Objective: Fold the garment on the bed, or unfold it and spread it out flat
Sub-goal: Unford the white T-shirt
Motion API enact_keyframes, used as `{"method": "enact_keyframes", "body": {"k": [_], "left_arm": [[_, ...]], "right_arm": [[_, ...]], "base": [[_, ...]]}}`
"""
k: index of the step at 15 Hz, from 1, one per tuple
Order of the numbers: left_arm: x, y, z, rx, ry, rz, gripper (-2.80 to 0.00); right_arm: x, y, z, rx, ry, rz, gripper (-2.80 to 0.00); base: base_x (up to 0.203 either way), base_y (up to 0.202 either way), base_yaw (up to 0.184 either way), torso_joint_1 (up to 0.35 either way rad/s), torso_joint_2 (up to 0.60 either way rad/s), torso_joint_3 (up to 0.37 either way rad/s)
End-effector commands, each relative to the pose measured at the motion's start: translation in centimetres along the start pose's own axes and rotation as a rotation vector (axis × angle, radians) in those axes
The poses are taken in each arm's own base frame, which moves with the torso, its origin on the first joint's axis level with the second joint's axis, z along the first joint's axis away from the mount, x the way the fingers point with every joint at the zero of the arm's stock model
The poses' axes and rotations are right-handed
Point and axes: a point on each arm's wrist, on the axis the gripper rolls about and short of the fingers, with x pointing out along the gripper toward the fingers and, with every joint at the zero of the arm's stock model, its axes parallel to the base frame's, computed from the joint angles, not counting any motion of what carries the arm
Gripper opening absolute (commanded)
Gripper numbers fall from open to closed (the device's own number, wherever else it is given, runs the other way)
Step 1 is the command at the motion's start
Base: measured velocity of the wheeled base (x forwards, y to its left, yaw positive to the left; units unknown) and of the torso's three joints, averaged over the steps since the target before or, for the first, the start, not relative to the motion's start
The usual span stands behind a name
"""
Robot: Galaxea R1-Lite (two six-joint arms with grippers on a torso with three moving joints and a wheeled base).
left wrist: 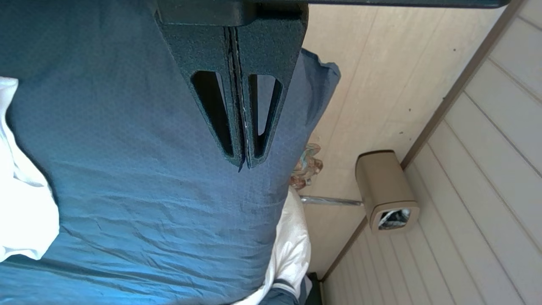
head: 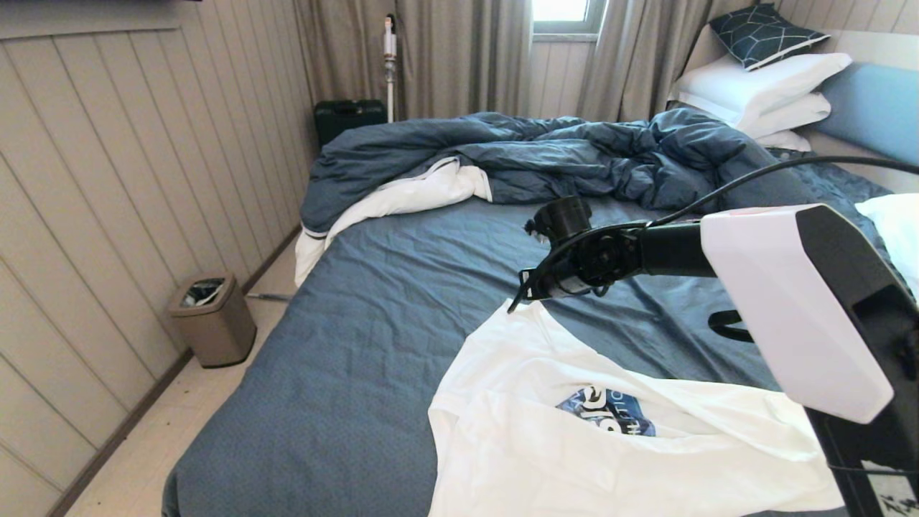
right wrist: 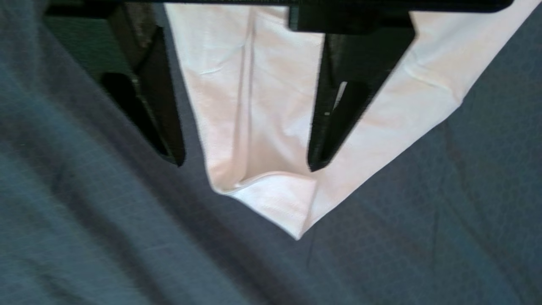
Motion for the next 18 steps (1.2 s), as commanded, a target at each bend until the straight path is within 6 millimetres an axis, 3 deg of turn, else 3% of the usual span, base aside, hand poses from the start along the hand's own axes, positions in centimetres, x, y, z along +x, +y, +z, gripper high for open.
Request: {"method": "enact_keyframes", "body": {"k": [1, 3, 7, 9, 10, 16, 18], "left_arm": [[0.0, 0.0, 0.0, 0.001, 0.0, 0.001, -2.8], [0.0, 0.0, 0.0, 0.002, 0.0, 0.001, -2.8], [0.0, 0.0, 0.0, 0.002, 0.0, 0.001, -2.8], [0.0, 0.0, 0.0, 0.002, 0.0, 0.0, -2.8], [0.0, 0.0, 0.0, 0.002, 0.0, 0.001, -2.8], [0.0, 0.0, 0.0, 0.004, 0.0, 0.001, -2.8], [0.0, 0.0, 0.0, 0.002, 0.0, 0.001, -2.8]], "right_arm": [[-0.4, -0.5, 0.4, 0.013, -0.014, -0.007, 0.0], [-1.3, -1.3, 1.0, 0.032, -0.028, -0.016, 0.0], [-7.4, -3.9, 2.4, 0.099, -0.034, -0.043, 0.0], [-9.9, -5.2, 1.4, 0.125, 0.029, -0.067, 0.0], [-10.9, -5.9, 0.3, 0.127, 0.079, -0.083, -2.8], [-19.2, -9.2, -7.6, -0.063, 0.262, -0.129, -2.8], [-19.8, -9.6, -8.3, -0.105, 0.272, -0.135, -2.8]], "base": [[0.0, 0.0, 0.0, 0.0, 0.0, 0.0], [0.0, 0.0, 0.0, 0.0, 0.0, 0.0], [0.0, 0.0, 0.0, 0.0, 0.0, 0.0], [0.0, 0.0, 0.0, 0.0, 0.0, 0.0], [0.0, 0.0, 0.0, 0.0, 0.0, 0.0], [0.0, 0.0, 0.0, 0.0, 0.0, 0.0], [0.0, 0.0, 0.0, 0.0, 0.0, 0.0]]}}
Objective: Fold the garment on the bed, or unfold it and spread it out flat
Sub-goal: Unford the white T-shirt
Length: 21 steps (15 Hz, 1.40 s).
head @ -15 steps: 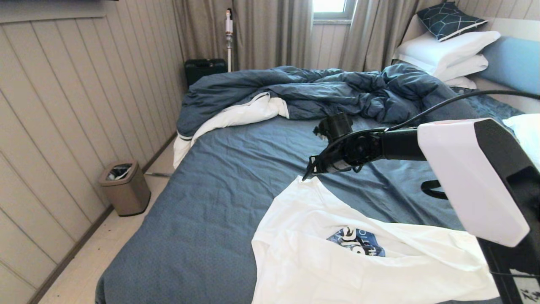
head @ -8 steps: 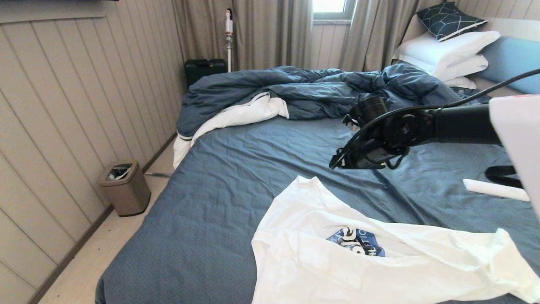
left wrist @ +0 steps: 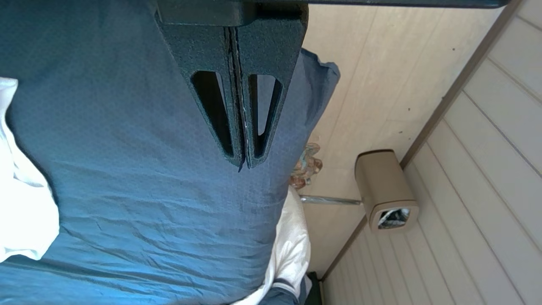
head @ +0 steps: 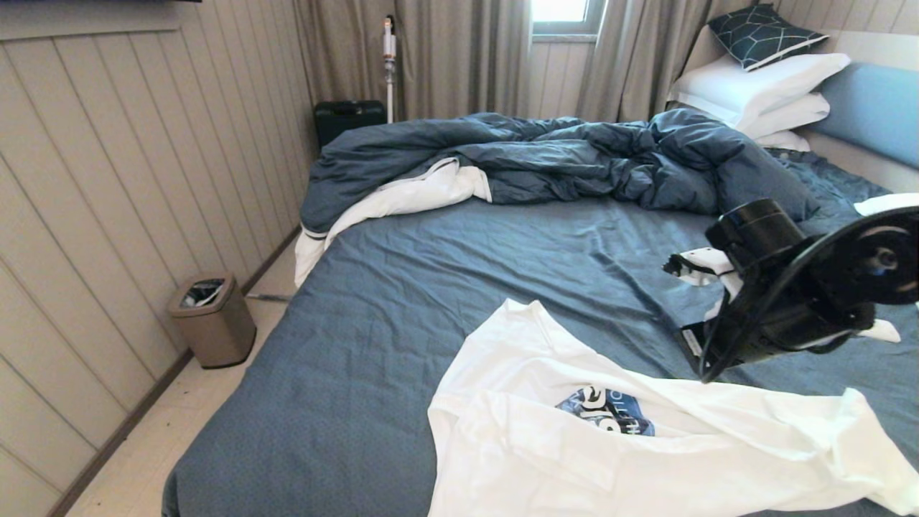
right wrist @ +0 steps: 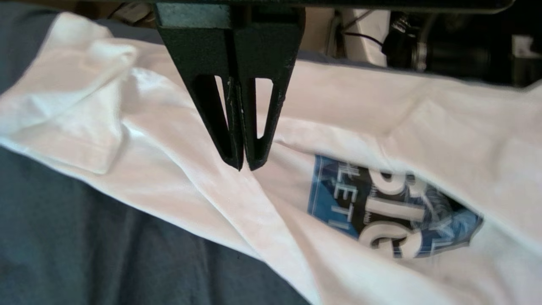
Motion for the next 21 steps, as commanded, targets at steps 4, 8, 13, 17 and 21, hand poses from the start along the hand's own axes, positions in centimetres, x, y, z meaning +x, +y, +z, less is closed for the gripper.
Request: {"method": "enact_keyframes", "body": {"k": [4, 8, 13, 17, 21], "left_arm": [[0.0, 0.0, 0.0, -0.001, 0.0, 0.0, -2.8], [0.0, 0.0, 0.0, -0.001, 0.0, 0.0, -2.8], [0.0, 0.0, 0.0, -0.001, 0.0, 0.0, -2.8], [0.0, 0.0, 0.0, 0.001, 0.0, -0.001, -2.8], [0.0, 0.0, 0.0, 0.001, 0.0, 0.0, -2.8]], "right_arm": [[-2.1, -1.7, -5.3, -0.078, 0.007, -0.063, -2.8], [0.9, -2.4, -7.5, -0.219, 0.029, -0.17, 0.0], [4.0, -2.1, -6.6, -0.221, 0.011, -0.176, 0.0], [5.8, -1.6, -7.2, -0.234, 0.045, -0.161, 0.0], [8.0, -1.4, -7.3, -0.235, 0.057, -0.162, 0.0]], "base": [[0.0, 0.0, 0.0, 0.0, 0.0, 0.0], [0.0, 0.0, 0.0, 0.0, 0.0, 0.0], [0.0, 0.0, 0.0, 0.0, 0.0, 0.0], [0.0, 0.0, 0.0, 0.0, 0.0, 0.0], [0.0, 0.0, 0.0, 0.0, 0.0, 0.0]]}}
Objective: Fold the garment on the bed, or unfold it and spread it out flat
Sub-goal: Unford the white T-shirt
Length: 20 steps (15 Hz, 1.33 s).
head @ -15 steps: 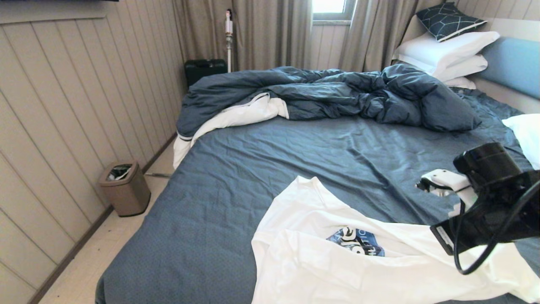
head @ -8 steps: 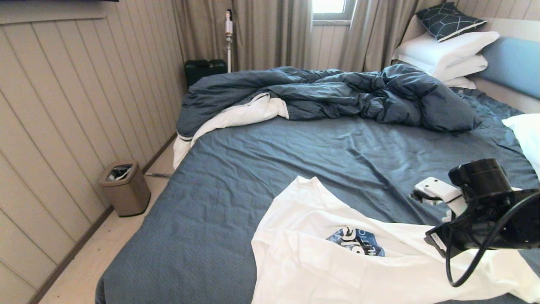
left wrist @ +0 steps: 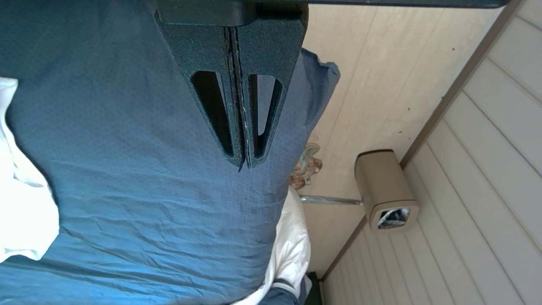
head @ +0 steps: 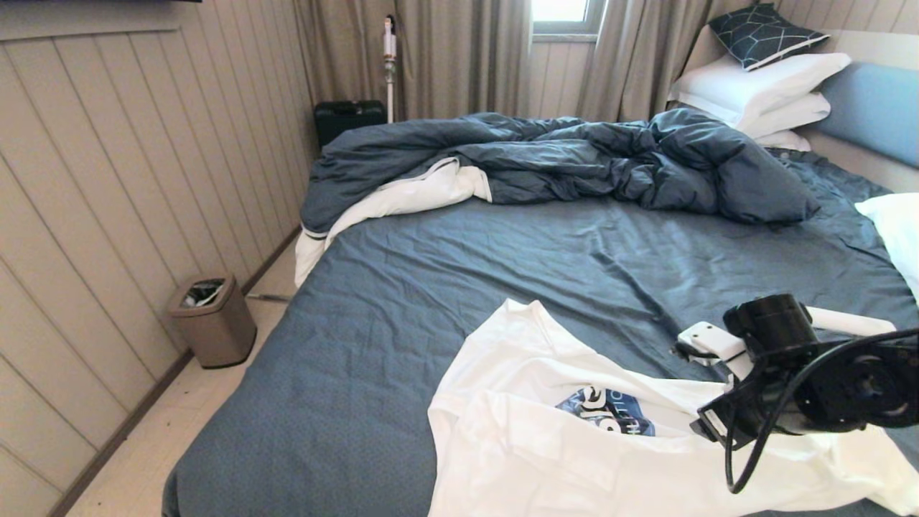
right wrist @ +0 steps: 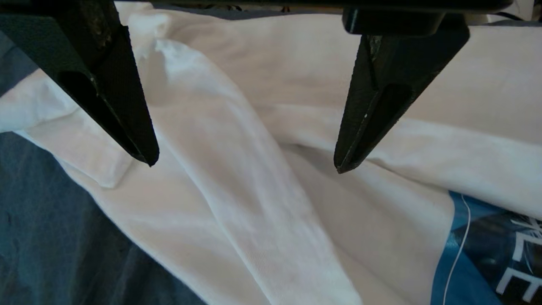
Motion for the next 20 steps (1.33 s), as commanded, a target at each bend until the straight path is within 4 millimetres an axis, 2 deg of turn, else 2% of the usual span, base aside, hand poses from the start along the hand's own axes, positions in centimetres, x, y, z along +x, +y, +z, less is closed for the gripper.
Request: {"method": "enact_keyframes", "body": {"k": [1, 6, 7, 16, 20], "left_arm": [[0.0, 0.0, 0.0, 0.001, 0.0, 0.0, -2.8], [0.0, 0.0, 0.0, 0.002, 0.0, 0.002, -2.8], [0.0, 0.0, 0.0, 0.002, 0.0, 0.002, -2.8], [0.0, 0.0, 0.0, 0.002, 0.0, 0.001, -2.8], [0.0, 0.0, 0.0, 0.002, 0.0, 0.002, -2.8]], "right_arm": [[1.5, 0.3, 0.1, -0.009, 0.027, 0.005, 0.0], [2.5, 0.2, 0.9, -0.01, 0.027, 0.003, 0.0], [2.6, 0.1, 1.0, -0.009, 0.026, -0.001, -2.8], [3.7, -0.5, 2.3, 0.002, 0.011, -0.014, -2.8], [3.5, -1.6, 4.9, 0.018, -0.067, -0.045, -2.8]], "base": [[0.0, 0.0, 0.0, 0.0, 0.0, 0.0], [0.0, 0.0, 0.0, 0.0, 0.0, 0.0], [0.0, 0.0, 0.0, 0.0, 0.0, 0.0], [0.0, 0.0, 0.0, 0.0, 0.0, 0.0], [0.0, 0.0, 0.0, 0.0, 0.0, 0.0]]}}
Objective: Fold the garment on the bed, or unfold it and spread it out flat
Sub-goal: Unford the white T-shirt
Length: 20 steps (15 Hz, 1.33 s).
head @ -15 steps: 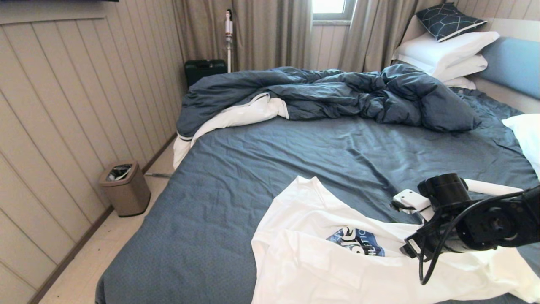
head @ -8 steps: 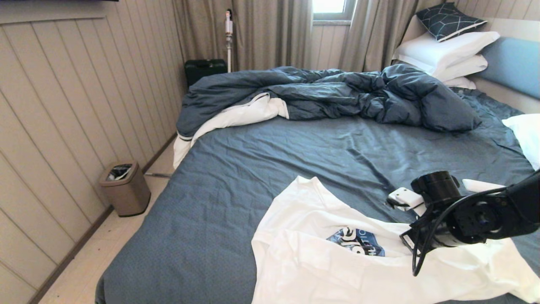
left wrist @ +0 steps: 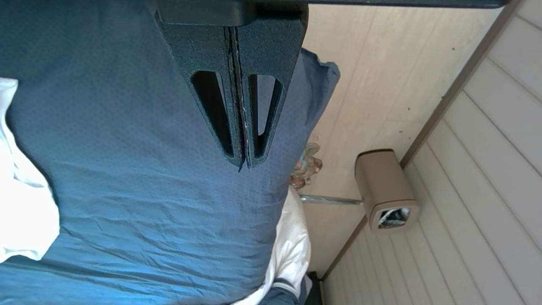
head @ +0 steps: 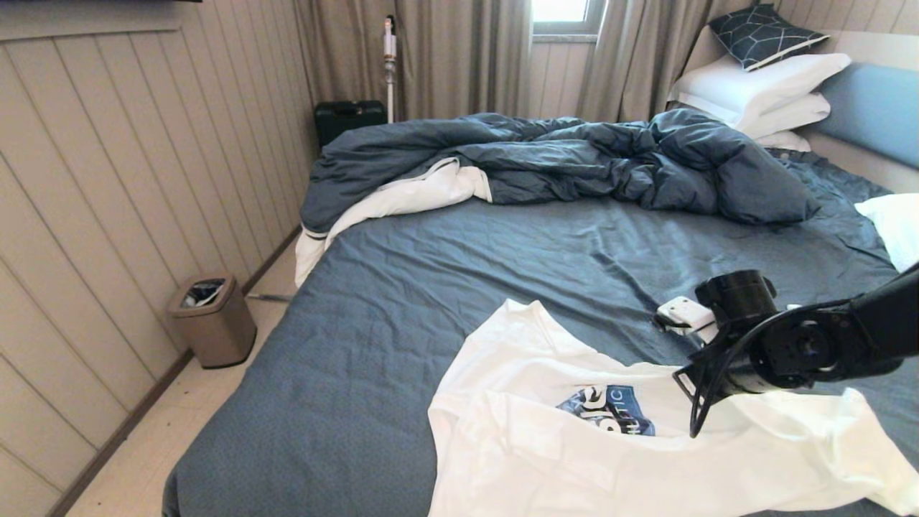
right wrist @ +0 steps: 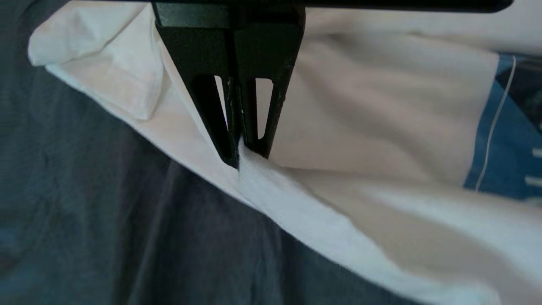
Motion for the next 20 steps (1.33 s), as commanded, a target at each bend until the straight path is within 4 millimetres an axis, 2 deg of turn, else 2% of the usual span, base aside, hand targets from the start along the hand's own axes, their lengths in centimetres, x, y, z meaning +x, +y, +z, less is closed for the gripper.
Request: {"method": "enact_keyframes", "body": {"k": [1, 3, 8, 13, 18, 19, 20], "left_arm": [[0.0, 0.0, 0.0, 0.001, 0.001, 0.001, -2.8], [0.0, 0.0, 0.0, 0.001, 0.001, -0.001, -2.8], [0.0, 0.0, 0.0, 0.001, 0.001, 0.001, -2.8], [0.0, 0.0, 0.0, 0.001, 0.001, 0.001, -2.8], [0.0, 0.0, 0.0, 0.001, 0.001, 0.002, -2.8], [0.0, 0.0, 0.0, 0.001, 0.001, 0.002, -2.8], [0.0, 0.0, 0.0, 0.001, 0.001, 0.001, -2.8]], "right_arm": [[0.5, -0.4, 1.4, 0.005, -0.03, -0.016, -2.8], [1.5, -0.8, 2.8, 0.014, -0.049, -0.045, -2.8], [3.2, -1.8, 4.2, 0.038, -0.06, -0.085, -2.8], [6.8, -3.4, 7.6, 0.078, -0.105, -0.157, -2.8], [8.1, -3.4, 8.2, 0.078, -0.091, -0.179, -2.8], [8.1, -3.3, 7.9, 0.072, -0.083, -0.174, 0.0], [8.1, -3.3, 7.9, 0.072, -0.083, -0.174, 0.0]], "base": [[0.0, 0.0, 0.0, 0.0, 0.0, 0.0], [0.0, 0.0, 0.0, 0.0, 0.0, 0.0], [0.0, 0.0, 0.0, 0.0, 0.0, 0.0], [0.0, 0.0, 0.0, 0.0, 0.0, 0.0], [0.0, 0.0, 0.0, 0.0, 0.0, 0.0], [0.0, 0.0, 0.0, 0.0, 0.0, 0.0], [0.0, 0.0, 0.0, 0.0, 0.0, 0.0]]}}
